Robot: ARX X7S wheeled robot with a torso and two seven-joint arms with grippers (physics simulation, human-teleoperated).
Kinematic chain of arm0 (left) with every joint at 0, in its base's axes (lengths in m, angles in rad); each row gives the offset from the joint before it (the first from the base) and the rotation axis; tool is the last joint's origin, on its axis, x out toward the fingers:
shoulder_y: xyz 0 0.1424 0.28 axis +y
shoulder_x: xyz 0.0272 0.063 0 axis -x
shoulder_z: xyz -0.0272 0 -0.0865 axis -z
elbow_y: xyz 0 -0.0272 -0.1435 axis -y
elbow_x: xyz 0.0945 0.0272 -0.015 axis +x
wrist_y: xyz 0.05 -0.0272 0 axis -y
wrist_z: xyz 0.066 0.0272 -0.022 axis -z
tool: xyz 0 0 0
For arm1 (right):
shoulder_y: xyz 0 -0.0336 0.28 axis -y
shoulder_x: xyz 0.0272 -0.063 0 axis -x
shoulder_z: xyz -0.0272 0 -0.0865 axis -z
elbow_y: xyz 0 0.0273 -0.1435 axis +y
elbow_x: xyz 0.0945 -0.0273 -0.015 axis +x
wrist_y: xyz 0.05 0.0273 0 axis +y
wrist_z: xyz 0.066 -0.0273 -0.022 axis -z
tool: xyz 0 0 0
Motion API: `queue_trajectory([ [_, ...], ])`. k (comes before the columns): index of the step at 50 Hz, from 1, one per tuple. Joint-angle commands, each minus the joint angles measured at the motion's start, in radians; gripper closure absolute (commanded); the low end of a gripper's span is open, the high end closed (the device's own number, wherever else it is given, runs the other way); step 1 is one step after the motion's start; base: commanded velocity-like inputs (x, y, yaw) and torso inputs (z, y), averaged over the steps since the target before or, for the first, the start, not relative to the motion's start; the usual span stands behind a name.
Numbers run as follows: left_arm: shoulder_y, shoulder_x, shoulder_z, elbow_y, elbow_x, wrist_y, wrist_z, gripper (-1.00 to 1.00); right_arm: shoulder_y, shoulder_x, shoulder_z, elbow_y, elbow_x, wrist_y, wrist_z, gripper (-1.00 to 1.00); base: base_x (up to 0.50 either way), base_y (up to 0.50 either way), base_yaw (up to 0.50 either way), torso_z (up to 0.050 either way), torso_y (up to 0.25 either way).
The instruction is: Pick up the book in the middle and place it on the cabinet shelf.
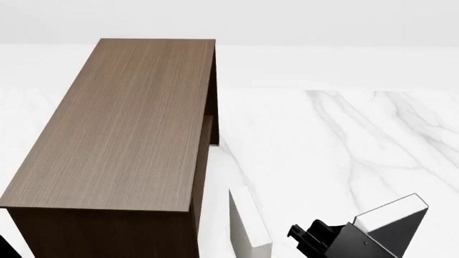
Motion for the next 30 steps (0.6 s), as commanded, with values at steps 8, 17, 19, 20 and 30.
queue_trajectory([
  [8,-0.007,0.013,-0.017,-0.012,0.013,0.017,0.015,-1.00,-0.001,0.075,-0.021,-0.219,-0.053,0.076,-0.019,1.00,0.00,0.00,0.00,0.000,0.001],
  [17,-0.007,0.010,-0.014,-0.014,0.012,0.016,0.012,-1.00,0.003,0.107,-0.022,-0.289,-0.096,0.083,0.033,1.00,0.00,0.00,0.00,0.000,0.001],
  [19,-0.007,0.009,-0.013,-0.017,0.013,0.019,0.011,-1.00,0.002,0.119,-0.023,-0.319,-0.114,0.084,0.052,1.00,0.00,0.00,0.00,0.000,0.000],
  [20,-0.007,0.009,-0.012,-0.017,0.013,0.019,0.010,-1.00,0.002,0.122,-0.023,-0.324,-0.122,0.080,0.059,1.00,0.00,0.00,0.00,0.000,0.010],
  [30,-0.008,0.005,-0.009,-0.021,0.015,0.020,0.006,-1.00,0.010,0.156,-0.017,-0.398,-0.142,0.076,0.077,1.00,0.00,0.00,0.00,0.000,0.001],
])
